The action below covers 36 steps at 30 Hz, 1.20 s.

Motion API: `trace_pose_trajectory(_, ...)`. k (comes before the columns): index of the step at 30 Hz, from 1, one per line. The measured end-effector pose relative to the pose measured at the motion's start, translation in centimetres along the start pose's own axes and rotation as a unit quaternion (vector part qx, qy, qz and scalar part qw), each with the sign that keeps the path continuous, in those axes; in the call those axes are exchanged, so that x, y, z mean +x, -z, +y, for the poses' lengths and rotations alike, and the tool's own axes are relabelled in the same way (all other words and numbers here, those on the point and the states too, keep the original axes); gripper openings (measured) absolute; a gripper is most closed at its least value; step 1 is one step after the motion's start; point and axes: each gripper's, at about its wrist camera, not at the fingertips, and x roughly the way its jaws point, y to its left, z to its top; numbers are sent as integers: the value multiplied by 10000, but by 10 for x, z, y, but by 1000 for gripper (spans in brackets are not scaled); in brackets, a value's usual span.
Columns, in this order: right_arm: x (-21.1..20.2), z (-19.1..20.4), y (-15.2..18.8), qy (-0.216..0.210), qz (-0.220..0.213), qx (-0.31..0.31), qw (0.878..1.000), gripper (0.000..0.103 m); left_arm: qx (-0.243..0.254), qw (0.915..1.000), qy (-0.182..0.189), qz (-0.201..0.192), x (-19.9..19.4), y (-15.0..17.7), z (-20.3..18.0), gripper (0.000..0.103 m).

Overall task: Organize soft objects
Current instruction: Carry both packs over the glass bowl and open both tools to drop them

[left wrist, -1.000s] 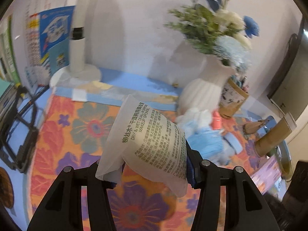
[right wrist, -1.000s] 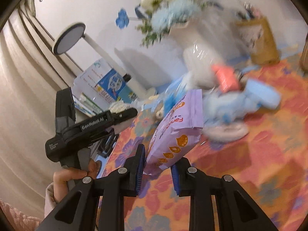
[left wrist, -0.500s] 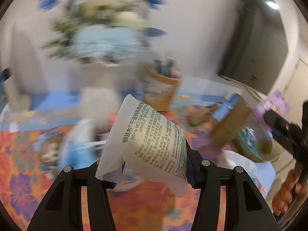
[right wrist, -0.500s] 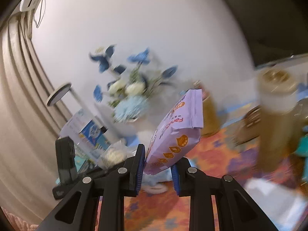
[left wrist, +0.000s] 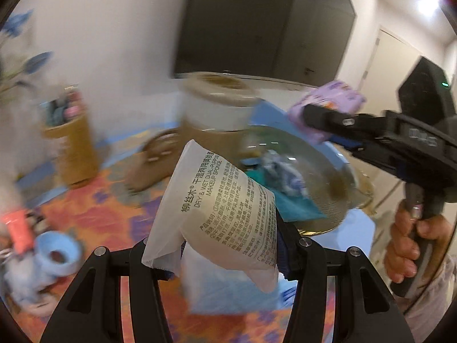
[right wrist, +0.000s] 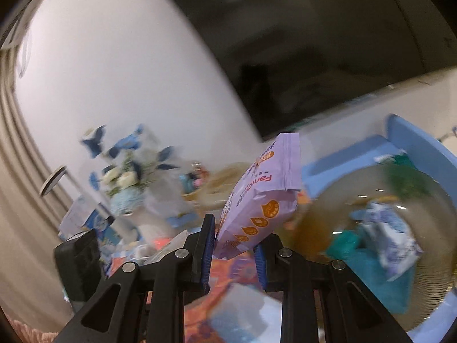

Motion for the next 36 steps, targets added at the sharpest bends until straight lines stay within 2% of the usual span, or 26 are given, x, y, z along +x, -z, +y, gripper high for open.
trace_pose_trajectory(6,0,-60,-15,455,274,373,9979,25,187,9992,341,108,43,-13,-43,50)
trace_pose_trajectory(14,11,-106,-30,931,488,649,9923,25,275,9973,624,277,90,-20,-68,50)
trace_pose_trajectory(15,12,-110,-31,1007,477,692,9914,25,295,9973,612,288,90,-18,-71,51)
trace_pose_trajectory(17,15,-120,-33,1068,496,821,9896,26,360,9967,632,365,96,-18,-73,68)
trace_pose_trajectory(18,18,-125,-33,1041,586,926,9885,39,390,9961,670,428,98,-17,-74,73)
trace_pose_trajectory(19,22,-131,-34,1011,700,1056,9868,67,424,9956,681,482,99,-17,-75,79)
trace_pose_trajectory(21,22,-137,-32,1104,666,1215,9842,87,494,9955,639,491,98,-14,-78,82)
trace_pose_trajectory(27,11,-141,-30,1134,522,1509,9806,87,574,9944,636,618,99,-10,-81,85)
trace_pose_trajectory(32,1,-130,-29,1263,447,1490,9797,87,607,9942,651,605,91,-9,-81,85)
trace_pose_trajectory(36,-9,-119,-27,1226,355,1575,9792,87,641,9945,648,522,70,-9,-81,85)
